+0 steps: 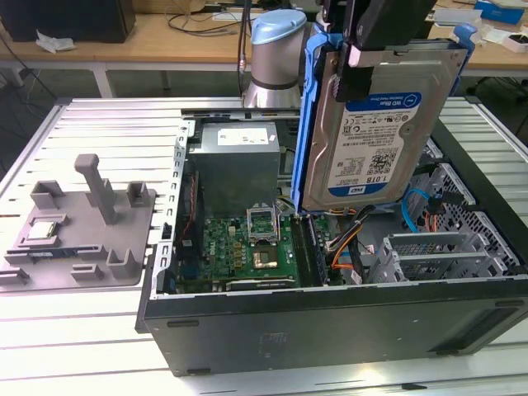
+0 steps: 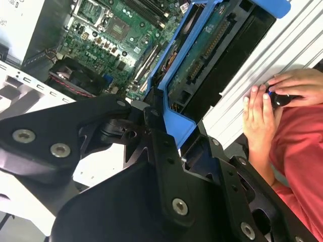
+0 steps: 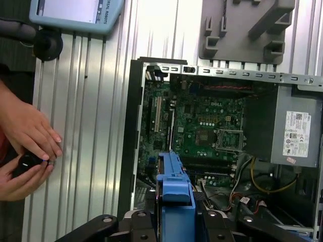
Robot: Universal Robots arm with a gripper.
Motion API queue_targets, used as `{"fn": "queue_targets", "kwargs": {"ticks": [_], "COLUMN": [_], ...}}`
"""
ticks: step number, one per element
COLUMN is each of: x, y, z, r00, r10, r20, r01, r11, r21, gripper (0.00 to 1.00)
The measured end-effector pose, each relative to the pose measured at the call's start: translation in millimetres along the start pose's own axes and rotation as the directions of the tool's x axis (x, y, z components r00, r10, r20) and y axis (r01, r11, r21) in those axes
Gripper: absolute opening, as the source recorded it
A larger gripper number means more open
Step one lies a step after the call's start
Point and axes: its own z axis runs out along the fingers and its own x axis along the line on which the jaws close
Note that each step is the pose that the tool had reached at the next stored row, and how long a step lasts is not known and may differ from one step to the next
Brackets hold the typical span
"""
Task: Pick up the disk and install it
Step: 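Insert the disk into the insertion slot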
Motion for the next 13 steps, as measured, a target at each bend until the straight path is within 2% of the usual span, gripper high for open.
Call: {"fn": "queue_targets", "kwargs": {"ticks": [3,4,6,11,13], "x": [0.0,0.0,0.0,-0.1,-0.1], "y": [0.0,0.0,0.1,0.0,0.0], "z": [0.0,0.1,0.5,2.4,2.4], "r00": [1.0,1.0,0.9999,0.9972,0.9963], "r10": [0.0,0.0,0.002,0.073,0.085], "r20": [-0.001,0.0009,0.0115,0.0142,0.014], "r01": [0.0,0.0,-0.002,-0.073,-0.085], "r11": [1.0,1.0,1.0,0.9973,0.9964], "r21": [-0.0001,0.0001,0.0015,-0.0023,-0.0031], "gripper": [0.37,0.37,0.37,0.37,0.37]}}
